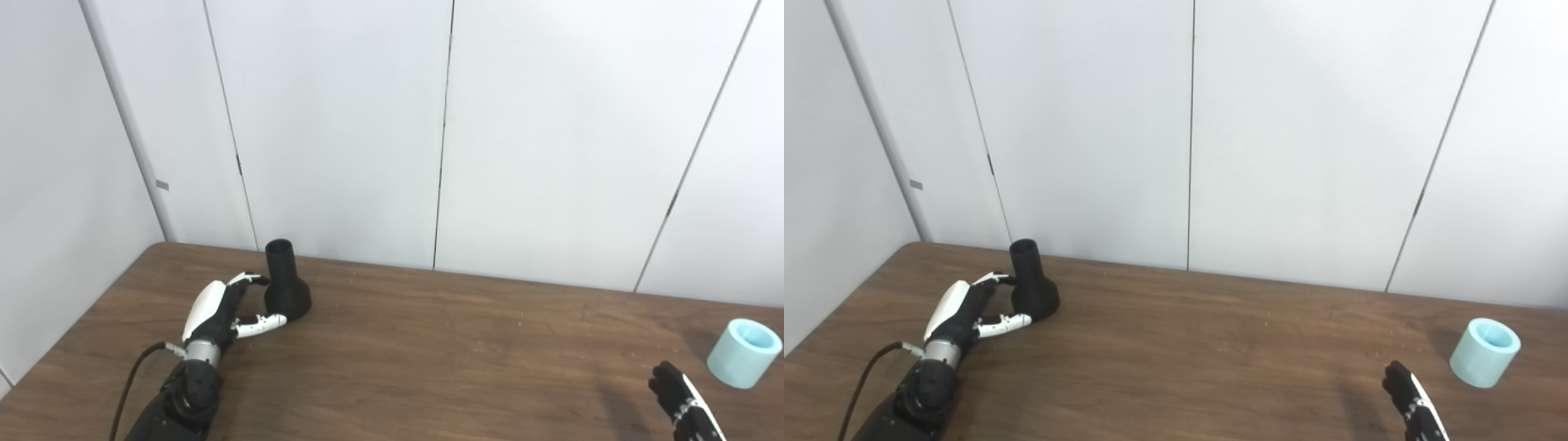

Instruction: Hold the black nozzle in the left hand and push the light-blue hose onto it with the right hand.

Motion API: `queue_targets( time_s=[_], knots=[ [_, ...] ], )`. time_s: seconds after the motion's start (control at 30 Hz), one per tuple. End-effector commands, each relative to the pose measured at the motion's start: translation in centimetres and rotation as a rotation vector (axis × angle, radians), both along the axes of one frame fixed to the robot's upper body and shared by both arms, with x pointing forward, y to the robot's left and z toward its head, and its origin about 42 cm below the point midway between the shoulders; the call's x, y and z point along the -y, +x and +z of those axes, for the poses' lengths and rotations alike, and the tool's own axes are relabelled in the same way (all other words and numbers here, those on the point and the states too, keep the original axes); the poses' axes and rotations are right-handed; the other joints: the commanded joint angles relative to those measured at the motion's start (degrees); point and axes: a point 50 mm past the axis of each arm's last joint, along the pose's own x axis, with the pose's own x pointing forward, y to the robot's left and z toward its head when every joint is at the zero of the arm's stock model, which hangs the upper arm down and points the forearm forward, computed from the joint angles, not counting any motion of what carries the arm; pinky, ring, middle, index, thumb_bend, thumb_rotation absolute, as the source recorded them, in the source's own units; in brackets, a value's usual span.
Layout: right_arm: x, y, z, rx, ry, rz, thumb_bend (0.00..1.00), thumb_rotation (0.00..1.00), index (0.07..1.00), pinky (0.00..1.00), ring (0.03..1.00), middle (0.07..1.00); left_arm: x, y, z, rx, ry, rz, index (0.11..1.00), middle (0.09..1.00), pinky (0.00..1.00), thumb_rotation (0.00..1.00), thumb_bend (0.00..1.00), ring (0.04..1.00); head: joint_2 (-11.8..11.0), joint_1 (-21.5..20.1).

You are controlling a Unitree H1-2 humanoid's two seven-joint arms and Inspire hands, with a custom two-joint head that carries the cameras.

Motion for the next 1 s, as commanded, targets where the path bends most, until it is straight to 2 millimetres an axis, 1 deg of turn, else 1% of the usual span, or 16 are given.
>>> queue_targets(
  time_s=[0.0, 0.07, 0.17, 0.27, 0.37, 0.43, 0.63, 0.97],
  knots=[
    [-0.3, -1.2, -2.0, -0.056, 0.032, -0.003, 0.68, 0.82, 0.925, 0.96, 0.930, 0.928, -0.4, 1.5, 2.7, 0.067, 0.036, -0.012, 0.692, 0.925, 0.98, 0.34, 0.75, 0.923, 0.1, 0.0],
    [-0.3, -1.2, -2.0, -0.057, 0.032, -0.003, 0.68, 0.82, 0.924, 0.96, 0.930, 0.926, -0.2, 1.8, 2.8, 0.066, 0.029, -0.016, 0.693, 0.927, 1.00, 0.33, 0.75, 0.931, 0.1, 0.0],
    [-0.3, -1.3, -2.0, -0.060, 0.031, -0.003, 0.68, 0.82, 0.923, 0.96, 0.927, 0.925, 0.4, 2.0, 3.0, 0.066, -0.009, -0.039, 0.698, 0.931, 0.99, 0.32, 0.74, 0.946, 0.3, 0.0],
    [-0.3, -1.3, -2.0, -0.063, 0.029, -0.004, 0.69, 0.82, 0.922, 0.96, 0.925, 0.923, 0.9, 2.0, 3.1, 0.047, -0.126, -0.130, 0.712, 0.961, 1.00, 0.36, 0.76, 0.967, 0.3, 0.0],
    [-0.3, -1.4, -2.0, -0.063, 0.023, -0.007, 0.69, 0.82, 0.920, 0.95, 0.917, 0.918, 1.3, 2.0, 3.2, 0.014, -0.267, -0.255, 0.755, 0.997, 1.00, 0.38, 0.77, 0.996, 0.3, -0.1],
    [-0.3, -1.4, -2.0, -0.063, 0.020, -0.008, 0.69, 0.82, 0.919, 0.95, 0.914, 0.914, 1.5, 2.0, 3.2, 0.002, -0.307, -0.301, 0.770, 1.000, 1.00, 0.39, 0.78, 0.999, 0.3, -0.1],
    [-0.2, -1.6, -2.0, -0.064, 0.012, -0.009, 0.68, 0.82, 0.919, 0.95, 0.911, 0.911, 2.0, 2.3, 3.1, 0.003, -0.280, -0.323, 0.777, 1.000, 1.00, 0.41, 0.80, 1.000, 0.7, -0.1],
    [0.0, -1.6, -2.0, -0.062, -0.005, -0.008, 0.68, 0.87, 0.916, 0.95, 0.899, 0.904, 2.4, 2.5, 2.8, -0.017, -0.270, -0.347, 0.775, 1.000, 1.00, 0.39, 0.80, 1.000, 1.2, -0.5]
  ],
)
